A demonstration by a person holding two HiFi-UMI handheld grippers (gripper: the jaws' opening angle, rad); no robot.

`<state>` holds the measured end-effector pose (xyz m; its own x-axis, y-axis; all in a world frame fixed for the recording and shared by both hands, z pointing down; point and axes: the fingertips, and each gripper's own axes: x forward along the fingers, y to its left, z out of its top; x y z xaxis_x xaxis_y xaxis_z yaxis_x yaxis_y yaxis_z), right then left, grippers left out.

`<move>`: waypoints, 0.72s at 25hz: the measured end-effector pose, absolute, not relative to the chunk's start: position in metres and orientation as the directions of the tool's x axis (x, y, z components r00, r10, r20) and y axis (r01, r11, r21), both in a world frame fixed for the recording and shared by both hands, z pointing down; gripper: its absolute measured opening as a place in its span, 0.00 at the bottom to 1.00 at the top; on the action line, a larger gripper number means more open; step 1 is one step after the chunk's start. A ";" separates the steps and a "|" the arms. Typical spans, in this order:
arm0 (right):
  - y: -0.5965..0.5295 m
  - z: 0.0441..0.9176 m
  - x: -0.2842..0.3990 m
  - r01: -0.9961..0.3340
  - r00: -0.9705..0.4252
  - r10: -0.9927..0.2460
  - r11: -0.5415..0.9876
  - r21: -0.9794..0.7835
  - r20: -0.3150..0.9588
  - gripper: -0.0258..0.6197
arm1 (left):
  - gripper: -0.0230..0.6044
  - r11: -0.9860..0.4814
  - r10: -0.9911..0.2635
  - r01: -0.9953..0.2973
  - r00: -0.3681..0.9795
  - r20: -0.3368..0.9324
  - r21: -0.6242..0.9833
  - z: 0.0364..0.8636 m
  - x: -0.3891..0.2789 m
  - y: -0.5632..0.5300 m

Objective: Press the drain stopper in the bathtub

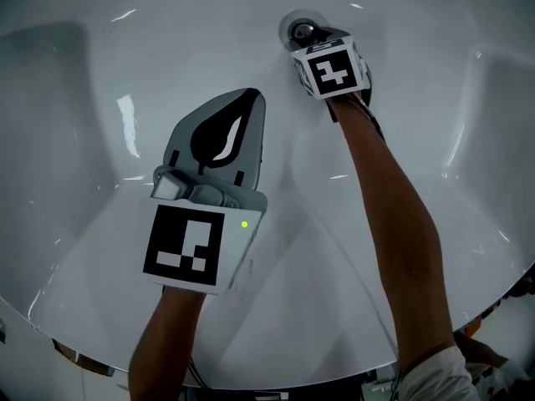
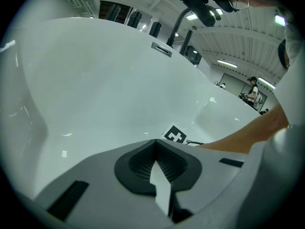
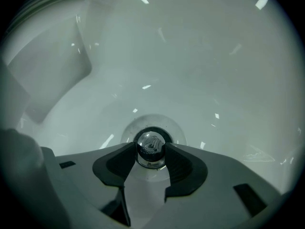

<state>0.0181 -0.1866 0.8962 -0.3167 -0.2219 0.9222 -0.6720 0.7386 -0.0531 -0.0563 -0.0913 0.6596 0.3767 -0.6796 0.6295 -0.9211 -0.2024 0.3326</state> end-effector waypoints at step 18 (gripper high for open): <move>-0.179 0.881 0.015 -0.686 -0.338 -0.242 0.725 -0.062 0.909 0.33 | 0.05 -0.207 -0.675 -0.921 0.378 0.634 0.329 0.654 -0.054 -0.092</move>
<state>0.0153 -0.1795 0.8810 -0.3385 -0.2423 0.9092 -0.6861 0.7249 -0.0623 -0.0539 -0.0922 0.6541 0.3776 -0.6750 0.6339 -0.9215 -0.2066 0.3289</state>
